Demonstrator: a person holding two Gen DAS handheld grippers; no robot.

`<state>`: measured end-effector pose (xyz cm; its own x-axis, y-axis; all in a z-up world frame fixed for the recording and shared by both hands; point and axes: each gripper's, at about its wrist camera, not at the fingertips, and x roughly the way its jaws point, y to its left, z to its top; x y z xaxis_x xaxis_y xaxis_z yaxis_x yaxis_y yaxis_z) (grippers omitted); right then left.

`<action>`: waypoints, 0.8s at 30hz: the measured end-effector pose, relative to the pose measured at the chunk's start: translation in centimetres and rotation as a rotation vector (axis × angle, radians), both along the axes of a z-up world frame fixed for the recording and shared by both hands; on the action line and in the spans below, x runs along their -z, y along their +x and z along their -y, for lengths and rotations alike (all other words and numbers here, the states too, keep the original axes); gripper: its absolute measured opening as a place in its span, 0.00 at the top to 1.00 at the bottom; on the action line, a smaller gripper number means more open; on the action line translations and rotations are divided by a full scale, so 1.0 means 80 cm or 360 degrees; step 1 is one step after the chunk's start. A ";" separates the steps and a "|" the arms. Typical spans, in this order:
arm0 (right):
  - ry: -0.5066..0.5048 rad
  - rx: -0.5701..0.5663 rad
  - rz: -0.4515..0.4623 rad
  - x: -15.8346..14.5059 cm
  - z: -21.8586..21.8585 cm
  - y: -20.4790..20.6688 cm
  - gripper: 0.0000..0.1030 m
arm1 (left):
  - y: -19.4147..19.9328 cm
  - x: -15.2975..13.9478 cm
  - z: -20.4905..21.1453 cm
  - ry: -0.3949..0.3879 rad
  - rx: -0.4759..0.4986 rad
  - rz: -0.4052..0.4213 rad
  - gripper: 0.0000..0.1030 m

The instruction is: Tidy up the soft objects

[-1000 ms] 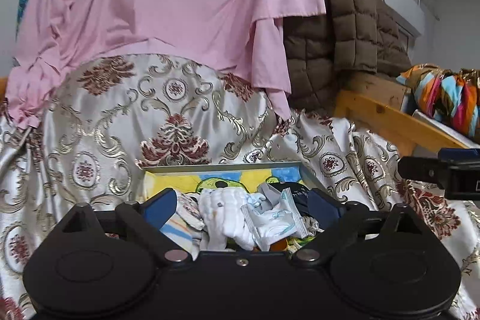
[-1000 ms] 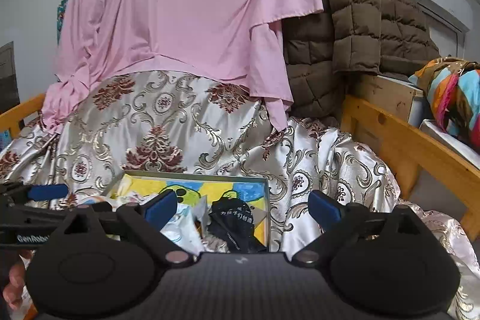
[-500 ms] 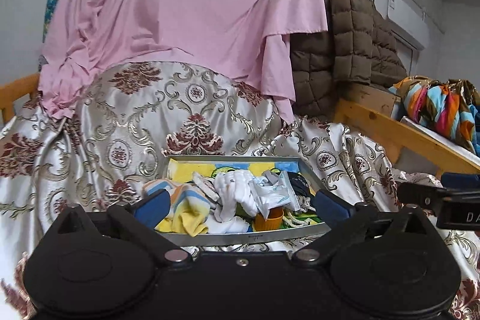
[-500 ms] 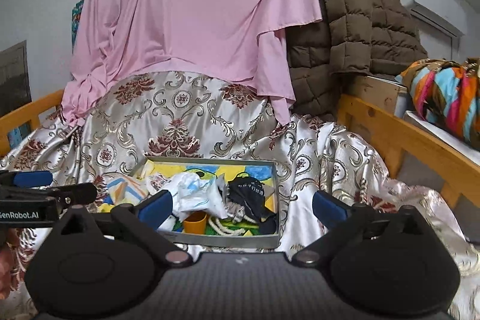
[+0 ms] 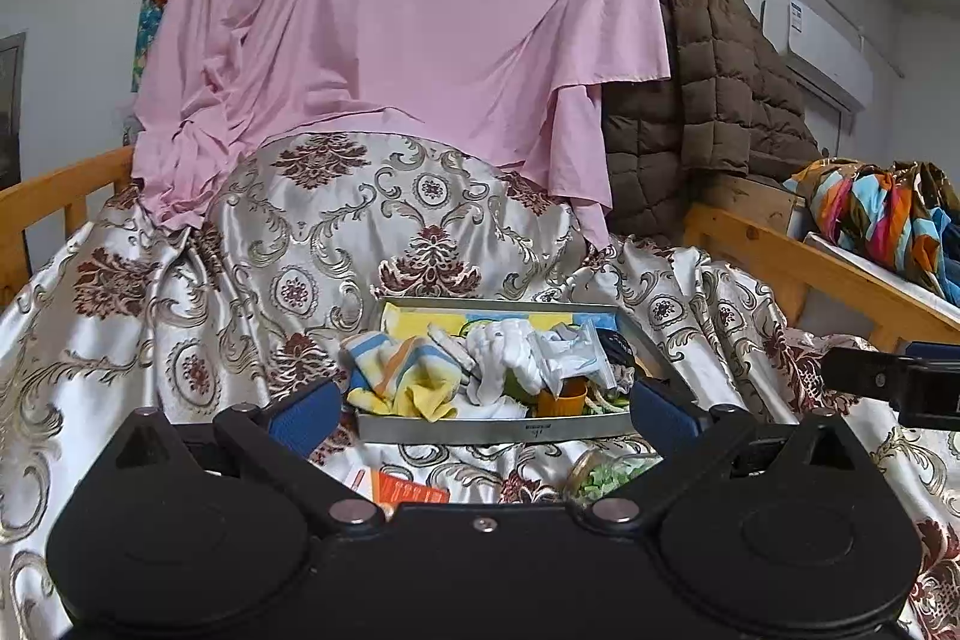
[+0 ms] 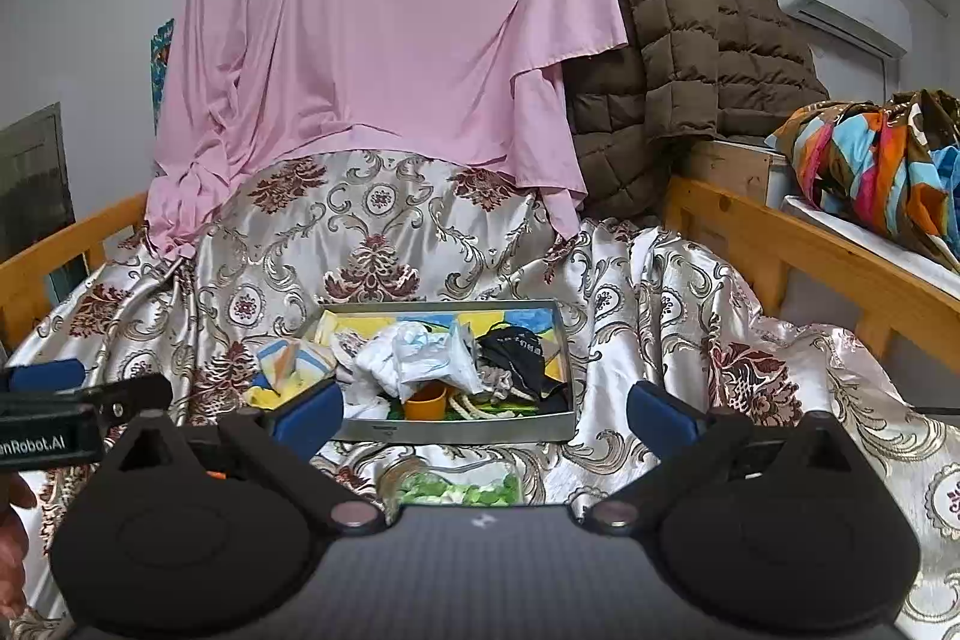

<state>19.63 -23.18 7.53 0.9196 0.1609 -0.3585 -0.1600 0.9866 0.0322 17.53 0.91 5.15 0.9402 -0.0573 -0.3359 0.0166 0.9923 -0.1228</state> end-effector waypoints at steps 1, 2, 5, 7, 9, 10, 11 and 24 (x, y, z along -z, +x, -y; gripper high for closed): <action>-0.0002 0.0002 0.0008 -0.001 0.000 -0.004 0.00 | -0.005 0.000 -0.001 -0.0001 -0.0004 0.0007 0.01; -0.0004 0.0001 0.0015 -0.002 -0.001 -0.009 0.00 | -0.010 0.000 -0.001 -0.0001 -0.0008 0.0013 0.01; -0.0014 -0.0002 0.0033 -0.002 -0.003 -0.022 0.00 | -0.023 0.000 0.001 0.0014 -0.0013 0.0023 0.01; -0.0015 -0.0001 0.0040 -0.001 -0.004 -0.032 0.00 | -0.032 0.001 0.001 0.0023 -0.0016 0.0029 0.01; -0.0002 0.0002 0.0046 0.000 -0.005 -0.040 0.00 | -0.041 0.002 0.001 0.0033 -0.0029 0.0030 0.01; 0.0004 0.0007 0.0051 0.001 -0.005 -0.044 0.00 | -0.045 0.003 0.002 0.0034 -0.0034 0.0031 0.01; 0.0006 0.0012 0.0060 0.003 -0.005 -0.049 0.00 | -0.049 0.004 0.002 0.0031 -0.0040 0.0032 0.01; 0.0041 0.0051 0.0065 0.032 -0.014 -0.102 0.00 | -0.109 0.029 -0.007 0.0054 -0.0124 0.0023 0.01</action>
<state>11.46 -22.07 5.01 0.9381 0.1397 -0.3170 -0.1300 0.9902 0.0516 8.82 1.44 2.83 0.9461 0.0274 -0.3227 -0.0592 0.9942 -0.0892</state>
